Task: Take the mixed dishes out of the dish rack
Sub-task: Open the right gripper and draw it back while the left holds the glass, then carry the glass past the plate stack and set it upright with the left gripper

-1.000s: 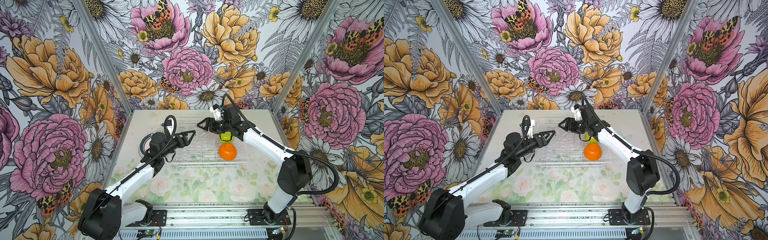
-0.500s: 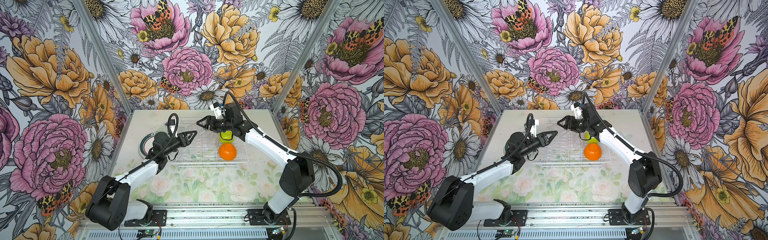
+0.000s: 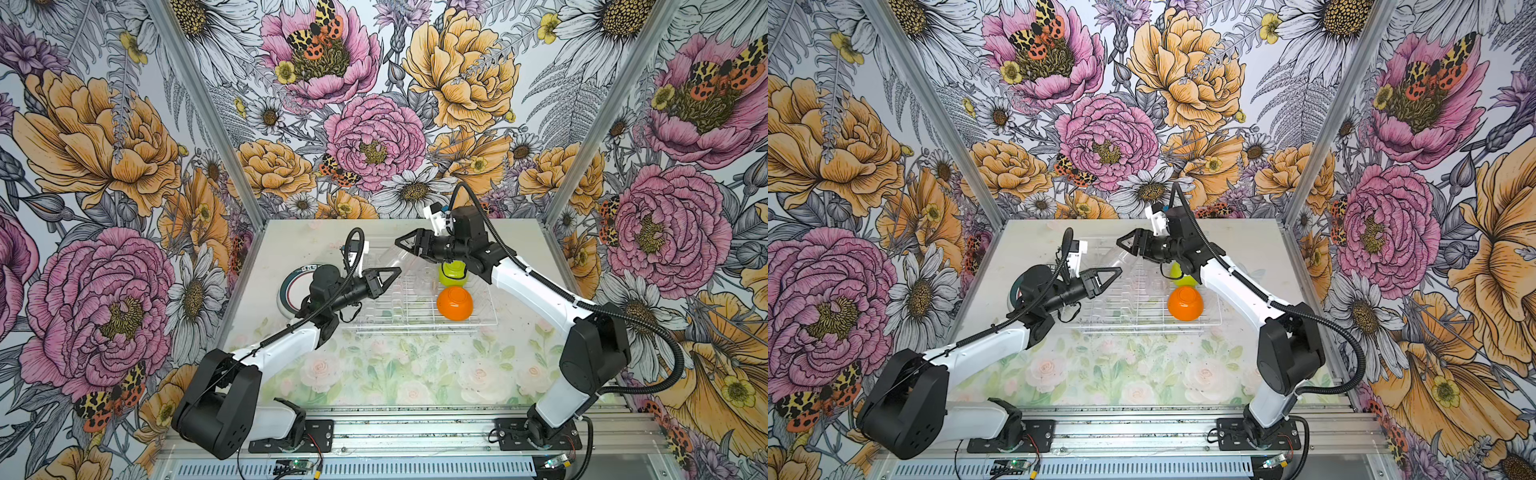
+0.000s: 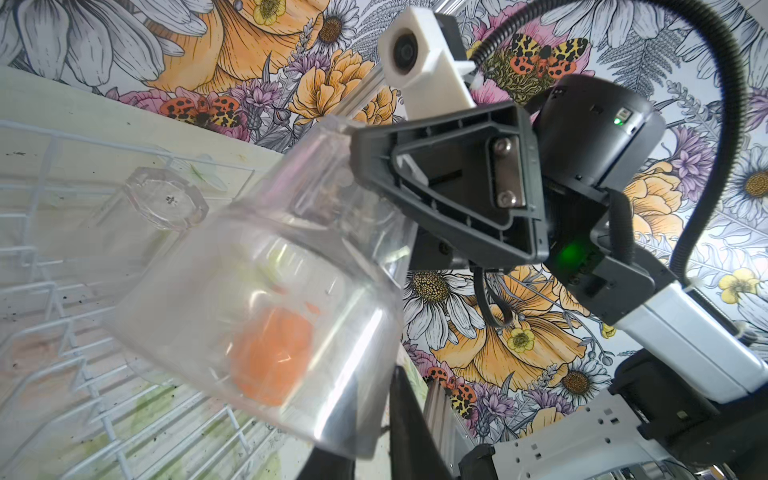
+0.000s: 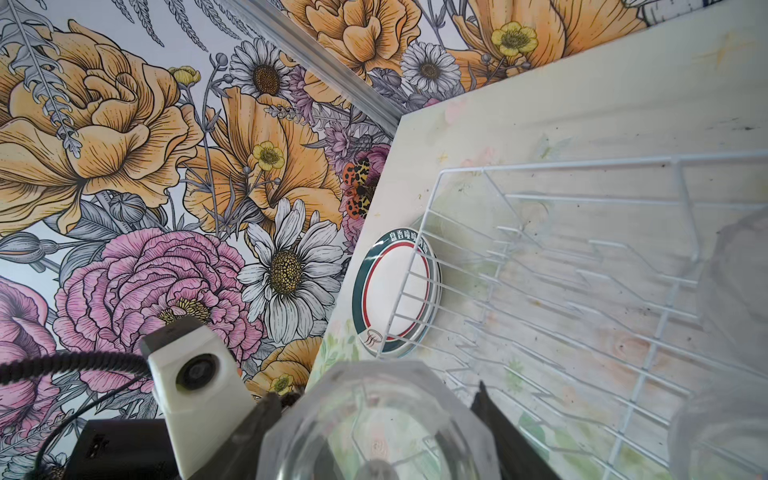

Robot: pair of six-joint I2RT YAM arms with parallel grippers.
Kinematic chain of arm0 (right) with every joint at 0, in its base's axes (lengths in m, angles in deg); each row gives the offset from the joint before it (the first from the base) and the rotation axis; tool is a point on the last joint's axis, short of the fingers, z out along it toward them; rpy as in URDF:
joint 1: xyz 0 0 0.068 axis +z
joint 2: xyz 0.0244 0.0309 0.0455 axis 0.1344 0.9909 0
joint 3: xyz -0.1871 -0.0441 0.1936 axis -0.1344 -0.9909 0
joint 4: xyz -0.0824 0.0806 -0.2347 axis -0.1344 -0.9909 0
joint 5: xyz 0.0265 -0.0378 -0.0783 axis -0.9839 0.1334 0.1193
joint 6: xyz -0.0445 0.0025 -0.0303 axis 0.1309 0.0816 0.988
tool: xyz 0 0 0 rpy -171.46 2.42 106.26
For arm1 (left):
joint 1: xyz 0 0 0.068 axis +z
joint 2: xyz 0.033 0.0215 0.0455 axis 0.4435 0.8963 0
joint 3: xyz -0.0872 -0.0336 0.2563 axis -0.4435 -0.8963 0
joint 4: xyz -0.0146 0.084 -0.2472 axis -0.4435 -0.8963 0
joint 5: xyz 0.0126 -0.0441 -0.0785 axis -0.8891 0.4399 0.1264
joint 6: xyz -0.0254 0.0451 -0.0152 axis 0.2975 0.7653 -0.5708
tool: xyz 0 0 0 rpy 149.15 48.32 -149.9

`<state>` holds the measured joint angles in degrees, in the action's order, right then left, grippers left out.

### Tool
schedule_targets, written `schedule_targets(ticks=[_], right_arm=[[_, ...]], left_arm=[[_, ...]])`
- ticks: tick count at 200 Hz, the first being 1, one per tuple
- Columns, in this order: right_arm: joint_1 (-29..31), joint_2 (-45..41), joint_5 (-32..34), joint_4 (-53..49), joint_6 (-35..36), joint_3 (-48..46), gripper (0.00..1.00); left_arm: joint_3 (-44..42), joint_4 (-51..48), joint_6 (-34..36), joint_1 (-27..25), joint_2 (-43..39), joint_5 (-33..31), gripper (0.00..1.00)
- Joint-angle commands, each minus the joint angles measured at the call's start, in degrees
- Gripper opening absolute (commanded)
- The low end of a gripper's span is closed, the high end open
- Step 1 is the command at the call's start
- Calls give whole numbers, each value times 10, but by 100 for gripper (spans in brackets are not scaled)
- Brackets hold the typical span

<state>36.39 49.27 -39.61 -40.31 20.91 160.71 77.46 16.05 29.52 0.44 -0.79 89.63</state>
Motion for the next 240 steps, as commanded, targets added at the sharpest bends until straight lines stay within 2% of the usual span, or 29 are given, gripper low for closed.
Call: schedule_targets(ticks=[1,64,102,148,177,212,224,240], right_arm=[[16,-18,-11,-16,12,-18,64],[13,-33,4,-8,15,-37,79],[9,-44,12,-5,15,-52,85],[-8,-80,62,-6,24,-83,86],[-20,-108,110,-9,41,-117,86],[-35,-125,128,-10,52,-159,85],[-39,-132,131,-11,51,-175,85],[-42,-148,147,-11,52,-200,85]], left_arm=[[33,-36,52,4,-23,-52,0],[31,-108,85,2,-65,-141,0],[49,-145,100,3,-70,-156,0],[78,-215,129,3,-65,-194,0],[140,-334,189,9,-53,-272,0],[217,-428,246,55,-4,-399,0],[243,-445,239,92,25,-395,0],[276,-461,216,149,73,-358,0]])
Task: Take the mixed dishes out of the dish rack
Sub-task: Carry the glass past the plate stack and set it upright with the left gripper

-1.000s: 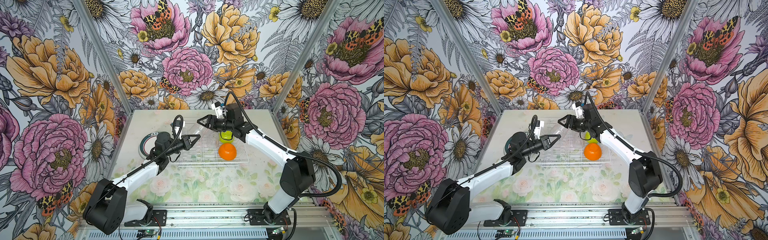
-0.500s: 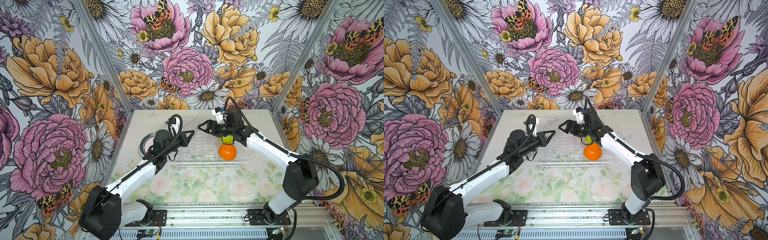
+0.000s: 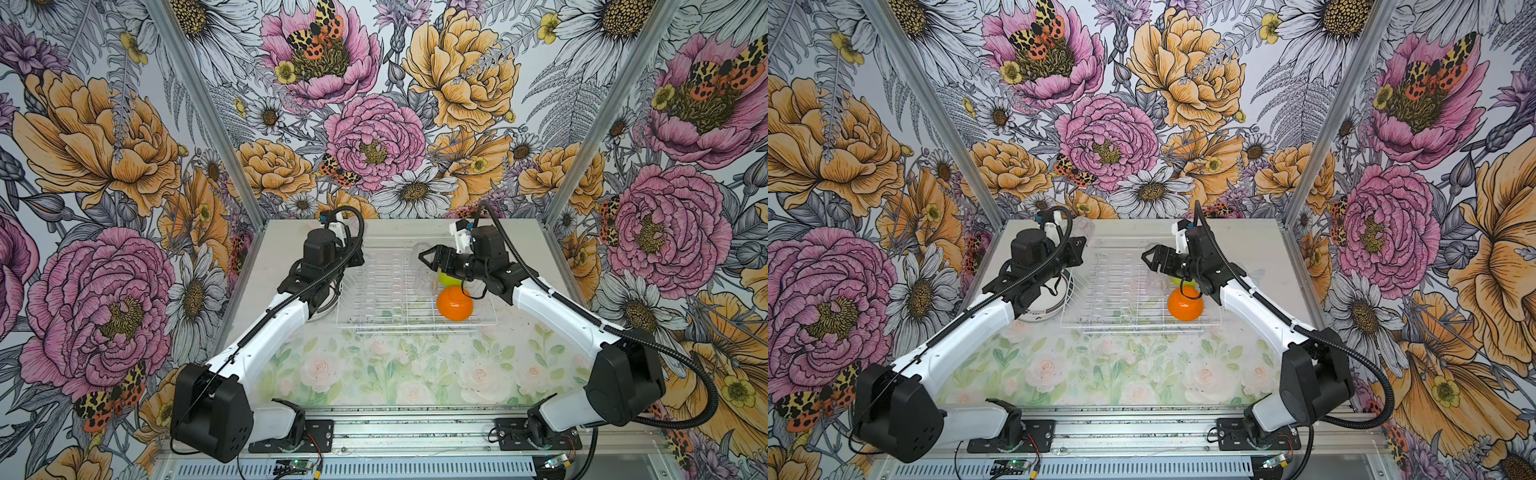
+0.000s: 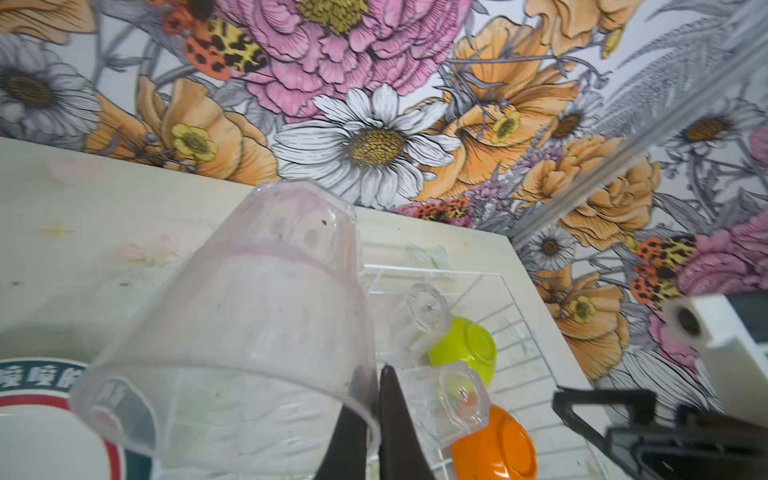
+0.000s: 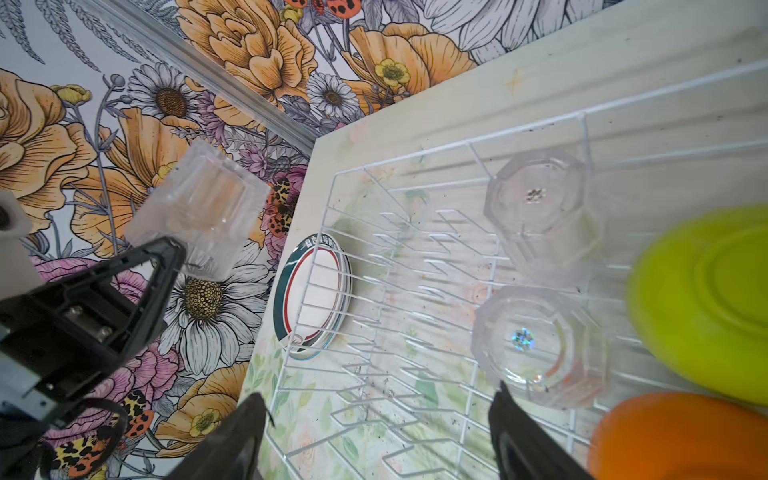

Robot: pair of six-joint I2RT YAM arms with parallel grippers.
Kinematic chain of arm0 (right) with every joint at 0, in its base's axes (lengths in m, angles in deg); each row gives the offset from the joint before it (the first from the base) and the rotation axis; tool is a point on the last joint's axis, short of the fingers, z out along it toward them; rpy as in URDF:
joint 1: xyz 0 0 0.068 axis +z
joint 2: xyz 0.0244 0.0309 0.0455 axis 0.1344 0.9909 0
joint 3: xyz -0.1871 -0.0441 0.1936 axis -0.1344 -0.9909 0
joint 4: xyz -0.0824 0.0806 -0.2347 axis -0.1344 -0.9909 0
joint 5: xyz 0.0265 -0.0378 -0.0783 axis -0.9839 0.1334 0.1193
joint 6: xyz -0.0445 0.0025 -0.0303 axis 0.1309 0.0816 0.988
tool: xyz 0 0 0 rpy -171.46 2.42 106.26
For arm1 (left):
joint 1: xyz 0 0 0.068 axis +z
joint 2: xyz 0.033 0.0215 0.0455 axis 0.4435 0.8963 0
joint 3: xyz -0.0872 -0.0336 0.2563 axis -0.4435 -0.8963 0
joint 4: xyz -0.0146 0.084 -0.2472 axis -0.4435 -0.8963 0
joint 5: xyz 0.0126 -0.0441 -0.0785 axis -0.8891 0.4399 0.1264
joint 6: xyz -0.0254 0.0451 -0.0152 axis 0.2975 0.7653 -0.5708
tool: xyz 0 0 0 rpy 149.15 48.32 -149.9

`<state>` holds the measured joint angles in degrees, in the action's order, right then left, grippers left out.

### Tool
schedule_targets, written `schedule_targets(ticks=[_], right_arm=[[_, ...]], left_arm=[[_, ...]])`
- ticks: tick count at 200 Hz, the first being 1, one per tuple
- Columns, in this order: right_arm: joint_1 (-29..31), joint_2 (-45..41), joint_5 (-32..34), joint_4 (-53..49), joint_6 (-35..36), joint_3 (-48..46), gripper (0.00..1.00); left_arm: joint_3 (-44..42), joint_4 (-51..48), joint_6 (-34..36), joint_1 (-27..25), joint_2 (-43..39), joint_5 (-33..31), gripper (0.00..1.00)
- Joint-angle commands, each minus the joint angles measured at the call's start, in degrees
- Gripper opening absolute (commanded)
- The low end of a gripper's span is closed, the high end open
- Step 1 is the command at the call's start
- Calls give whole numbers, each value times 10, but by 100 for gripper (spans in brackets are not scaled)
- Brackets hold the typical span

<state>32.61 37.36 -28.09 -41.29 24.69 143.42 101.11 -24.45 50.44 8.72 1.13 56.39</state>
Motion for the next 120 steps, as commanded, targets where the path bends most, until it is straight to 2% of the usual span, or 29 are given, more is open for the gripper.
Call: schedule_targets(ticks=[1,16,35,64,91,120], right_arm=[[-4,-30,33,-2,14,-28,85],[-5,-46,48,-4,14,-50,84],[-7,-62,54,-8,16,-70,84],[-14,-72,50,-15,24,-85,85],[-18,-67,35,-22,30,-87,85],[-23,-56,18,-26,34,-87,84]], left_arm=[[41,-57,6,70,56,-22,0],[91,-96,-3,118,117,25,0],[165,-154,7,160,194,51,0],[288,-261,54,185,301,-9,0],[408,-373,101,200,366,-64,0],[451,-420,114,225,388,-88,0]])
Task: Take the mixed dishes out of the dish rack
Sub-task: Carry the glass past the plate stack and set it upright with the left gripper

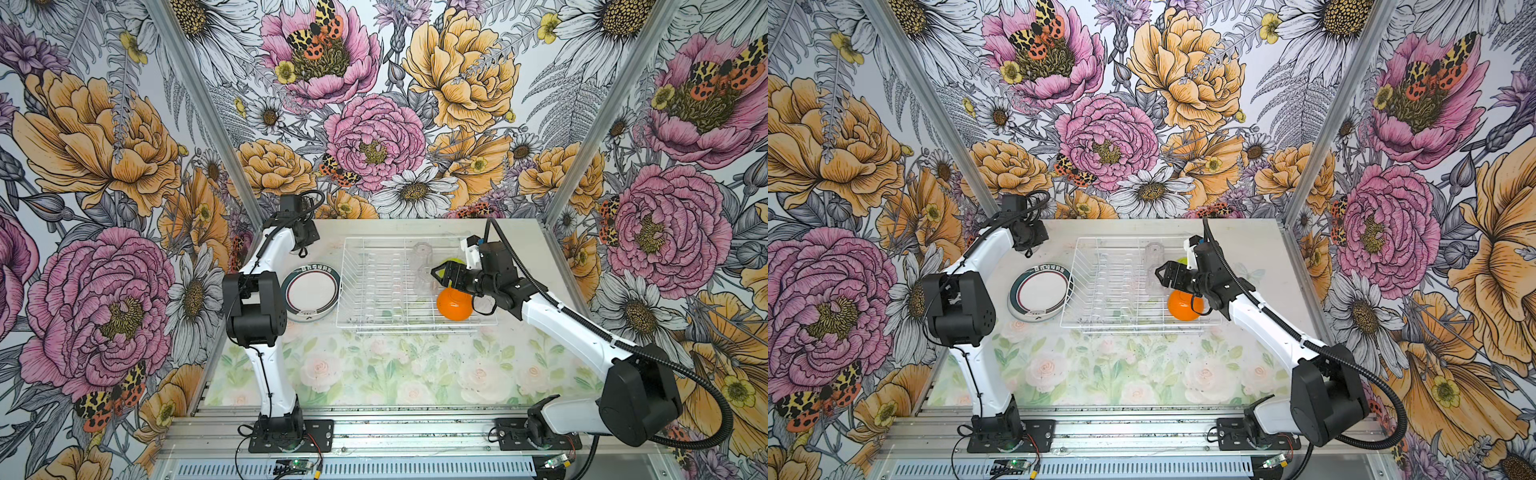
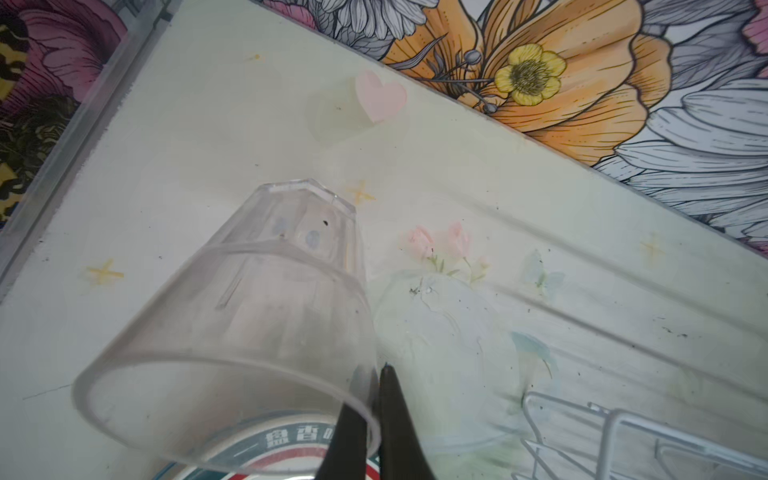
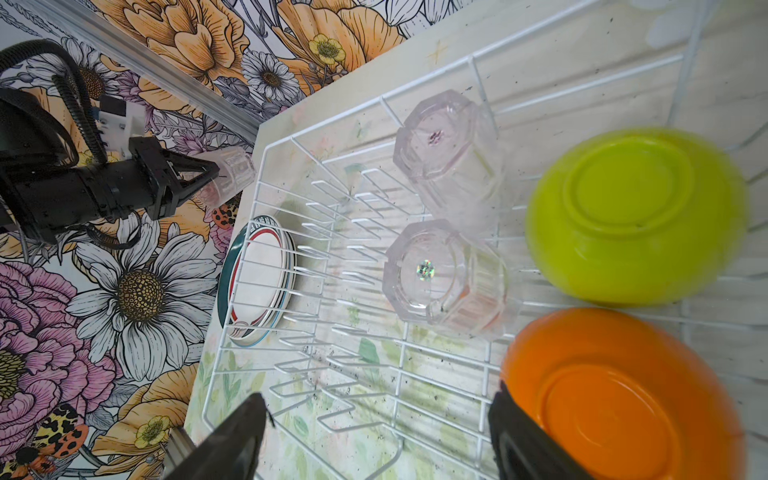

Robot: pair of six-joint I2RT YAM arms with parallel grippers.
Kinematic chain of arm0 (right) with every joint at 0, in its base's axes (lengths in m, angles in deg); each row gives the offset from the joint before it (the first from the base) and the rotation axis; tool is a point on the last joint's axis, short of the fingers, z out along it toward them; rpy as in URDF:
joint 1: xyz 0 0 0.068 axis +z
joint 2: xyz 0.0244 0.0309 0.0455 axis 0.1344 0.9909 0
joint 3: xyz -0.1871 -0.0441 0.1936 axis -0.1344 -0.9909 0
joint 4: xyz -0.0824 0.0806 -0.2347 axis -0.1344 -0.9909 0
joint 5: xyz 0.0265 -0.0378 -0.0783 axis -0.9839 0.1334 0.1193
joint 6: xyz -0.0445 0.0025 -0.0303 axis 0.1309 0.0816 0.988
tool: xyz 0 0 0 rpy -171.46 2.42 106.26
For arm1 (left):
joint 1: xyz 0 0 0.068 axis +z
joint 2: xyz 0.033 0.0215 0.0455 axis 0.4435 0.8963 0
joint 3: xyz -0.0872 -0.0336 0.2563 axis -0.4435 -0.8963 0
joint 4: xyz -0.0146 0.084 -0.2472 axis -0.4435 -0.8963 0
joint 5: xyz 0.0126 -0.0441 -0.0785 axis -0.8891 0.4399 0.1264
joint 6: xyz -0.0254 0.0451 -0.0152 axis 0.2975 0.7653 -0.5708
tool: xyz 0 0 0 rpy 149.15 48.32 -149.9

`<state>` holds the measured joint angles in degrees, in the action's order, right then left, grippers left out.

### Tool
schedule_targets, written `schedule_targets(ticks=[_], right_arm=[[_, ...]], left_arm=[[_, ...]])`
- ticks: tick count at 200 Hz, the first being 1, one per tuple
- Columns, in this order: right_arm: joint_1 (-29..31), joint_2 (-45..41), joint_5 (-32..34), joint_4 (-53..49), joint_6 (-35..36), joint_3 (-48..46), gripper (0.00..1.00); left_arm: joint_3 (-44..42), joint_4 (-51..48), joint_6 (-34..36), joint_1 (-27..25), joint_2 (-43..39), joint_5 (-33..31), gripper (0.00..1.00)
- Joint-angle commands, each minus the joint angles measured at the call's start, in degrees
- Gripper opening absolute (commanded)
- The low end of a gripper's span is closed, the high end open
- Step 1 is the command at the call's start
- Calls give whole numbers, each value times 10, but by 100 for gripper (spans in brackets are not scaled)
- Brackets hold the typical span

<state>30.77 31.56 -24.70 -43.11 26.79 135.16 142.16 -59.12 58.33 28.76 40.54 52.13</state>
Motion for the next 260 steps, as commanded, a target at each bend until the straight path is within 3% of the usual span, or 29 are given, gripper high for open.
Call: schedule_targets(ticks=[1,95,214,251,260], right_arm=[[-5,2,-17,-7,14,-4,84],[-22,34,-62,-9,37,14,84],[-34,42,-80,-10,39,19,84],[-36,47,-81,-14,38,20,84],[-37,48,-82,-15,37,21,84]], left_arm=[[41,-75,35,26,-6,-45,0],[95,-208,49,62,28,-66,0],[100,-219,55,87,73,-32,0],[92,-220,52,85,58,-39,22],[92,-219,52,83,51,-41,33]])
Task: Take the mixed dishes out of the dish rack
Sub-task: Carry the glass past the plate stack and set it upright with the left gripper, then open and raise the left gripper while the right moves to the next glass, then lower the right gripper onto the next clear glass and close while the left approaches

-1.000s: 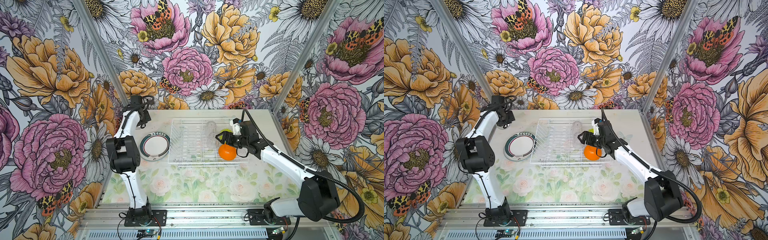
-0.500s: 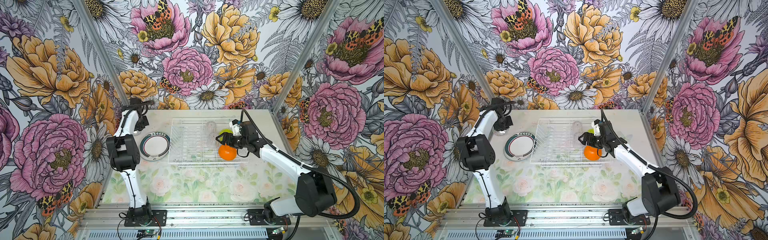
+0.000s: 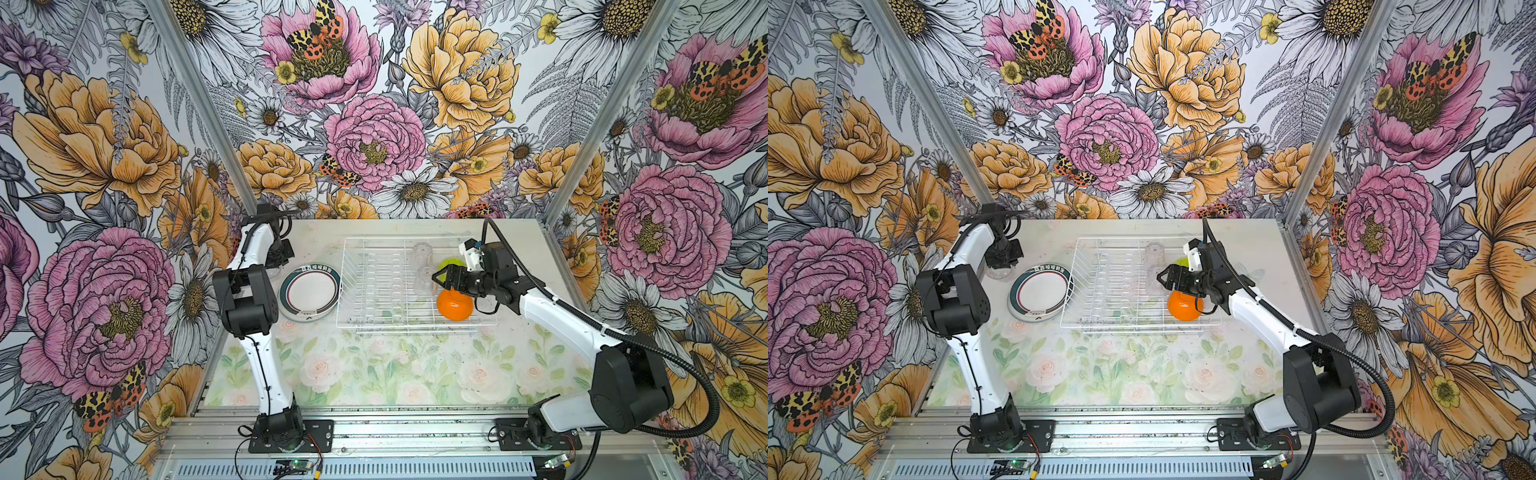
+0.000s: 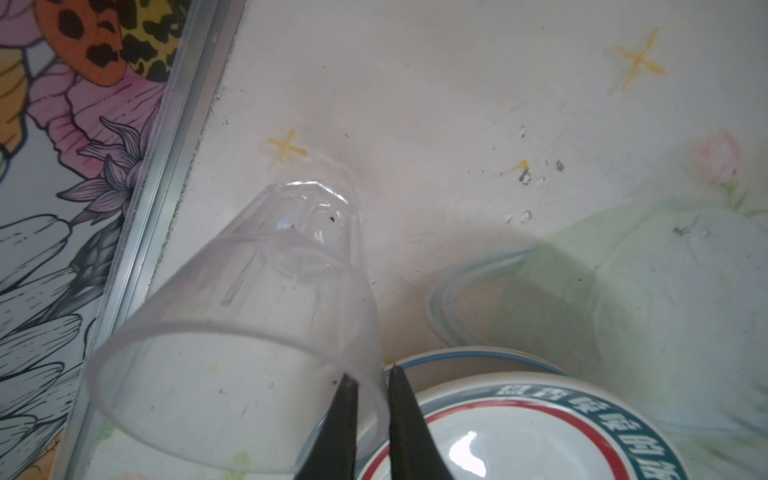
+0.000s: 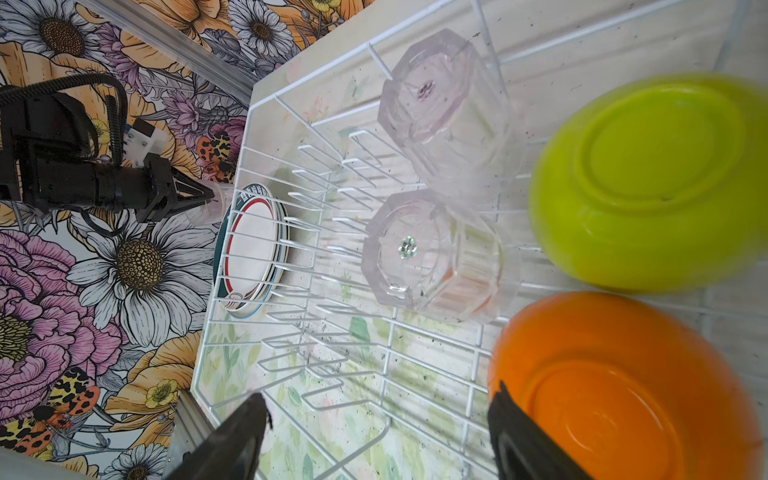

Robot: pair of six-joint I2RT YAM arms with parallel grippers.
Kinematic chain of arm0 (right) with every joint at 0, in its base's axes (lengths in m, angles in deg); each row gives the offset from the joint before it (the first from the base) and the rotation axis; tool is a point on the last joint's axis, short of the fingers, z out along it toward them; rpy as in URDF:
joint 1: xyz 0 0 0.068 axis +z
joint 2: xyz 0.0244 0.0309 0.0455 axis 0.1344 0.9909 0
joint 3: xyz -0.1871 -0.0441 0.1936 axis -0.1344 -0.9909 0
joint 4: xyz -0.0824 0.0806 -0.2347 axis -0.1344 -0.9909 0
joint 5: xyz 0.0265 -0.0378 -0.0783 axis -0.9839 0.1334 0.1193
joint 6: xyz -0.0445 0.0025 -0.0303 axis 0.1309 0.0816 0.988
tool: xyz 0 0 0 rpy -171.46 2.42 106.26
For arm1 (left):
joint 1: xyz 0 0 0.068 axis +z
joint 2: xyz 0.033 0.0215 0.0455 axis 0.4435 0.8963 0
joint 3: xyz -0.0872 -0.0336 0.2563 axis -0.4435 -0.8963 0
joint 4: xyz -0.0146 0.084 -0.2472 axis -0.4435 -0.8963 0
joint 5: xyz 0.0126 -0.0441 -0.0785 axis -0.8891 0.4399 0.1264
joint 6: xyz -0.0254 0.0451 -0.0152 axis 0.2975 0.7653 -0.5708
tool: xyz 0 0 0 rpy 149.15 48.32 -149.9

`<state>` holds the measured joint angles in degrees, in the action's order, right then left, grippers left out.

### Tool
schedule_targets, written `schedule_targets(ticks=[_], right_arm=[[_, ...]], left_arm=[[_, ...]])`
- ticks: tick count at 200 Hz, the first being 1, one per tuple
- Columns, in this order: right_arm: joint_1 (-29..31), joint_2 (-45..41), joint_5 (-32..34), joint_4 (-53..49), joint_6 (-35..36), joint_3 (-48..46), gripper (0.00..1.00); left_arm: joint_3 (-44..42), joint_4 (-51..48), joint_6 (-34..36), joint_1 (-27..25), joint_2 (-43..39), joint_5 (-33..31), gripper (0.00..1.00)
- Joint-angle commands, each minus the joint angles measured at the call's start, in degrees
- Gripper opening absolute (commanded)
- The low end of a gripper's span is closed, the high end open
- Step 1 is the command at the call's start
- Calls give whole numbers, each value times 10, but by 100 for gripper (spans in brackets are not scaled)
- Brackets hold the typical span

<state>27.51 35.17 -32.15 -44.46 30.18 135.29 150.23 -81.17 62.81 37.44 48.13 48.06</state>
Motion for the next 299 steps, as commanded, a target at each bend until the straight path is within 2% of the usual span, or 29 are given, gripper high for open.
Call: schedule_targets(ticks=[1,9,32,57,76,109,133,137,171,195,214,261,299], right_arm=[[-5,12,-7,-1,3,20,84],[-5,13,-8,-3,4,22,84],[-7,18,-13,-6,7,28,84],[-9,22,-15,-9,9,35,84],[-9,27,-14,-10,9,40,84],[-9,29,2,-14,6,46,83],[-6,18,45,-18,14,49,83],[-6,18,50,-20,16,51,83],[8,43,80,-40,31,87,83],[26,80,122,-78,55,135,82],[47,110,165,-120,77,177,82],[93,201,258,-223,125,277,84],[102,229,290,-233,129,293,84]], left_arm=[[11,2,7,-4,-25,-1,34],[10,2,8,-7,-31,-7,48],[6,2,13,-12,-48,-20,60],[2,2,12,-21,-76,-44,85],[1,3,15,-32,-104,-56,98],[-11,12,11,-47,-157,-73,99],[-59,56,-3,-65,-219,-56,99],[-70,67,-6,-69,-230,-37,99],[-217,205,-29,-127,-326,61,99],[-345,305,-54,-178,-401,73,99],[-410,349,-74,-210,-445,81,99],[-499,410,-94,-266,-519,65,99],[-527,456,-120,-273,-540,116,99]])
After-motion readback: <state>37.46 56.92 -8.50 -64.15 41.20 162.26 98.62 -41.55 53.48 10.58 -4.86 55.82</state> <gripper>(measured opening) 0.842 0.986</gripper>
